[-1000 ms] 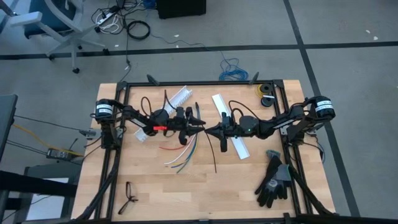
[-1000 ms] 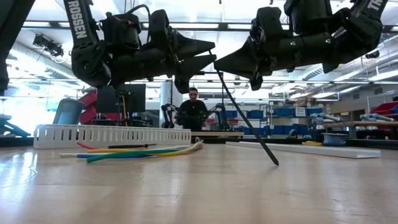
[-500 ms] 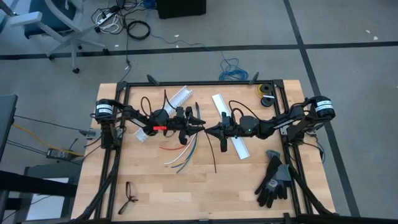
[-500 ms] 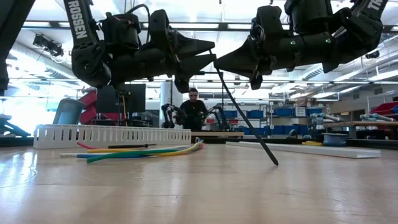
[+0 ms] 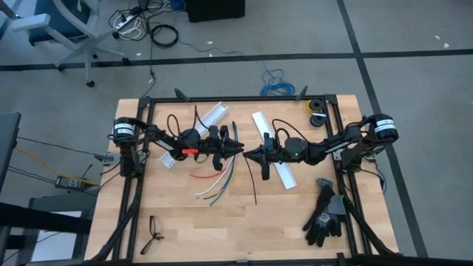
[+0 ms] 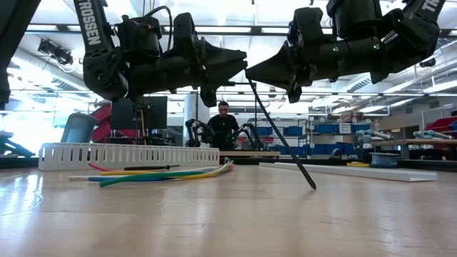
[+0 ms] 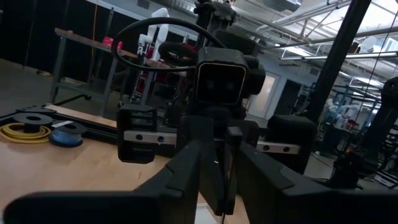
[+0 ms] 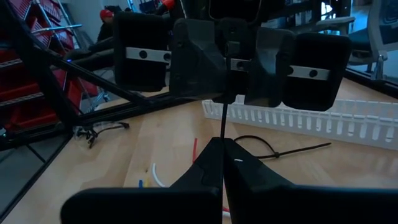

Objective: Ziptie cables
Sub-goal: Prepare the black zip tie to wrap the cable wires

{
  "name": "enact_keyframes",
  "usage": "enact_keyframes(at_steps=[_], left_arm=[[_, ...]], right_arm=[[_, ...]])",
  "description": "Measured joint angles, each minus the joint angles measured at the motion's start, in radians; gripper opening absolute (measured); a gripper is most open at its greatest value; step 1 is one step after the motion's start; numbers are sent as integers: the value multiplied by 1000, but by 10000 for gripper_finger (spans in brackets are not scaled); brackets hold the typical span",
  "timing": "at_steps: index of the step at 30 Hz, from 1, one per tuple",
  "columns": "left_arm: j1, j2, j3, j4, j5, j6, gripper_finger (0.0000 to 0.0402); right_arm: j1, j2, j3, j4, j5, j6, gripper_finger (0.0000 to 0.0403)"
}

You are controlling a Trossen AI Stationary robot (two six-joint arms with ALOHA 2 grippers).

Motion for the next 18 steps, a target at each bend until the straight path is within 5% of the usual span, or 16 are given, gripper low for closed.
enact_keyframes(at_steps=[10,18], left_arm=[[0,0,0,-3,5,0,10],[0,0,0,-17,4,-28,3]], right_arm=[[0,0,0,-1,2,0,0],[0,0,0,-5,2,0,0]])
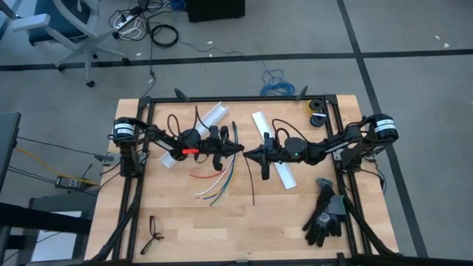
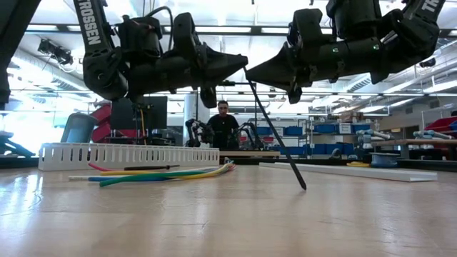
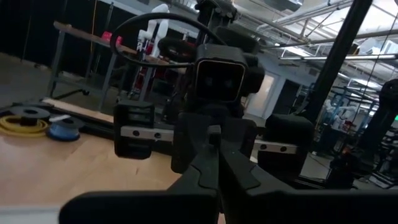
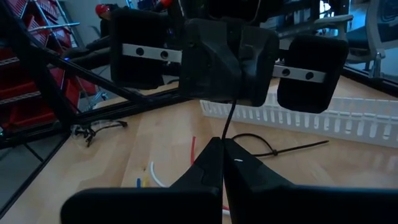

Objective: Ziptie cables
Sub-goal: Prepare the black zip tie to wrap the cable wires

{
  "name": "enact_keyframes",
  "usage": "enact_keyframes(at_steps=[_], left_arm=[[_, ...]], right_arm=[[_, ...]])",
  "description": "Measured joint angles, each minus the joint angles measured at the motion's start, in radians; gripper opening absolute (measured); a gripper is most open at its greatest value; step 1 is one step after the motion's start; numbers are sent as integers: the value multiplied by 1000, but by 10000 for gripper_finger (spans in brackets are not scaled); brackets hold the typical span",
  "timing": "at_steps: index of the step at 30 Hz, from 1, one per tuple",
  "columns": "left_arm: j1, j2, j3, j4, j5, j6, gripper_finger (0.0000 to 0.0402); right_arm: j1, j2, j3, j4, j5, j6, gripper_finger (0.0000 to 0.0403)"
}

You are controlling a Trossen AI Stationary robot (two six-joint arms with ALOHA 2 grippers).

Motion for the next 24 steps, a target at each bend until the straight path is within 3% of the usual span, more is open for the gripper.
enact_keyframes(at_steps=[6,17,24], left_arm=[[0,-1,2,-66,20,-50,2],[3,0,-17,-247,29,-159,1],[3,0,-18,-272,25,-180,0]], right_arm=[[1,1,0,-40,-2,-18,8],[41,1,0,-221,1,-163,76],[125,0,61,-374,156,-435,76]])
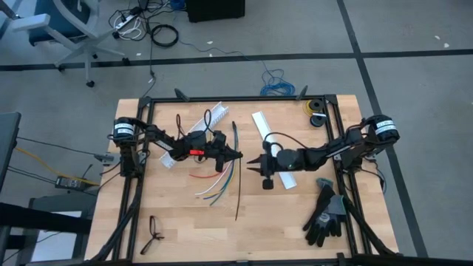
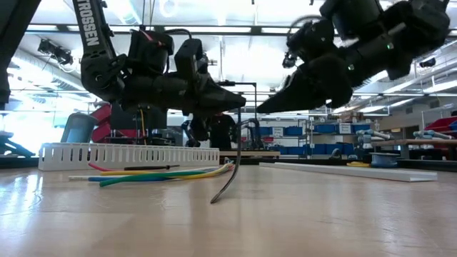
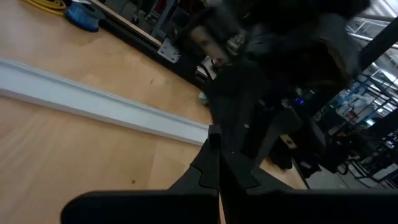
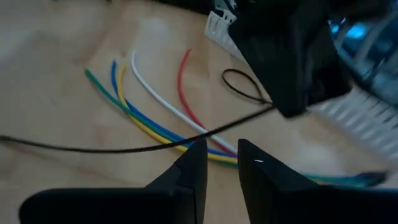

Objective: Ziptie cables
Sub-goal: Prepare the black zip tie to wrap the cable wires

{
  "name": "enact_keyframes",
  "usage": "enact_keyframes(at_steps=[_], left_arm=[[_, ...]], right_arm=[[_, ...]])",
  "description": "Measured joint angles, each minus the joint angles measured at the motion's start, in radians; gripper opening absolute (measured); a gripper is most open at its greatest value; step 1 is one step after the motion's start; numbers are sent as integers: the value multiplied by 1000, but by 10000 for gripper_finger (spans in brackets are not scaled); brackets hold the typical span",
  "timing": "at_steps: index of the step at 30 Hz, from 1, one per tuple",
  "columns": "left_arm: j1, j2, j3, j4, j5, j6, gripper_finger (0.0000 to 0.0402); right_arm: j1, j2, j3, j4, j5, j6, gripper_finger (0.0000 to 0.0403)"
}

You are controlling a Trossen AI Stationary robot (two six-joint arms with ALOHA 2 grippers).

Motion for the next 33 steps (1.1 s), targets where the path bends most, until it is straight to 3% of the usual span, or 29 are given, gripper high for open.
enact_keyframes(at_steps=[7,14,20,33], left_arm=[[3,0,2,0,-3,-89,0],[15,0,2,-6,9,-176,0],[24,0,2,-39,28,-216,0],[24,-1,5,-51,15,-287,0]], right_arm=[[65,62,195,-271,190,-350,75],[117,181,288,-311,345,-690,74],[139,227,290,-314,391,-873,74],[144,262,291,-283,345,-1006,73]])
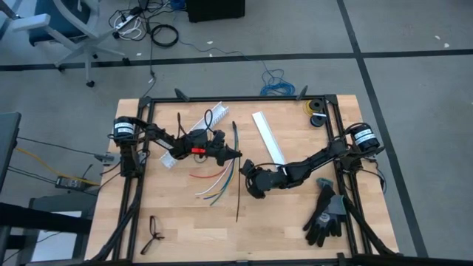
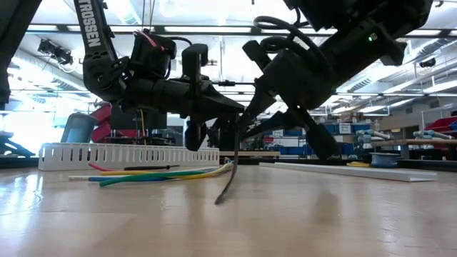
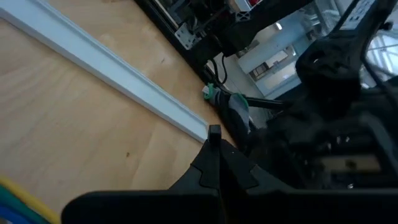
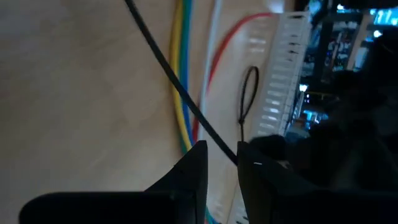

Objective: Ziptie cables
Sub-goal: Prepare the black zip tie to wrap the cable wires

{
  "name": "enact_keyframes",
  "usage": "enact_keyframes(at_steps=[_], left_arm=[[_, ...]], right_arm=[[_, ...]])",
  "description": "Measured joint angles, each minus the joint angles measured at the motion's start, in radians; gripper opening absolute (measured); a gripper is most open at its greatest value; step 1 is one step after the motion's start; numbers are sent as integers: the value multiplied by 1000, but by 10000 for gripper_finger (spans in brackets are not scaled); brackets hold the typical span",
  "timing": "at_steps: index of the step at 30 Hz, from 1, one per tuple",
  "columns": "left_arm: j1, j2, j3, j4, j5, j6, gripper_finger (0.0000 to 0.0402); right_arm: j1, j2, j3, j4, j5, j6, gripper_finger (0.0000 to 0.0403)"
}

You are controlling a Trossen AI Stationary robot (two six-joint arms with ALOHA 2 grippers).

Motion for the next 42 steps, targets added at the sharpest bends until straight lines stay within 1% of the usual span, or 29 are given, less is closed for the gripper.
enact_keyframes(at_steps=[4,8,11,13,18,21,29,37,42], left_arm=[[0,0,4,-1,-1,-4,0],[4,0,5,-2,-16,0,0],[8,0,5,-2,-26,0,0],[7,0,6,-2,-30,5,0],[12,0,6,-2,-50,25,0],[19,0,6,-3,-51,25,0],[21,0,6,-2,-72,29,0],[19,0,6,4,-101,-9,0],[13,0,6,39,-102,-29,0]], right_arm=[[6,41,0,41,-4,-18,73],[38,72,2,84,-11,-14,73],[63,80,2,100,-35,1,73],[74,80,2,101,-57,36,73],[117,80,2,113,-63,112,73],[139,80,2,120,-97,162,73],[182,79,2,152,-112,219,73],[170,78,2,172,-124,228,73],[156,78,2,158,-128,221,73]])
